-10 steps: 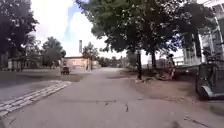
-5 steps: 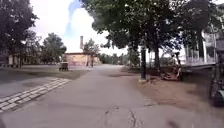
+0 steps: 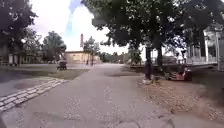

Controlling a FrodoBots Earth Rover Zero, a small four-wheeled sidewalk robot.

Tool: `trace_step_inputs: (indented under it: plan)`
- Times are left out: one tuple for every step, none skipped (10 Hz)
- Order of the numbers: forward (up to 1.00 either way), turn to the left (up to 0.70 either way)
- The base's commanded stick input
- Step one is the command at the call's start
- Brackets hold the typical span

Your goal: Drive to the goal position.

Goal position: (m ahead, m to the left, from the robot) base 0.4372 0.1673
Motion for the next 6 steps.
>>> trace_step_inputs:
  plan:
    - [0.85,0.01]
    - [0.85,0.01]
    - [0.85,0.01]
    - [0.85,0.01]
    - [0.85,0.01]
    - [0.85,0.01]
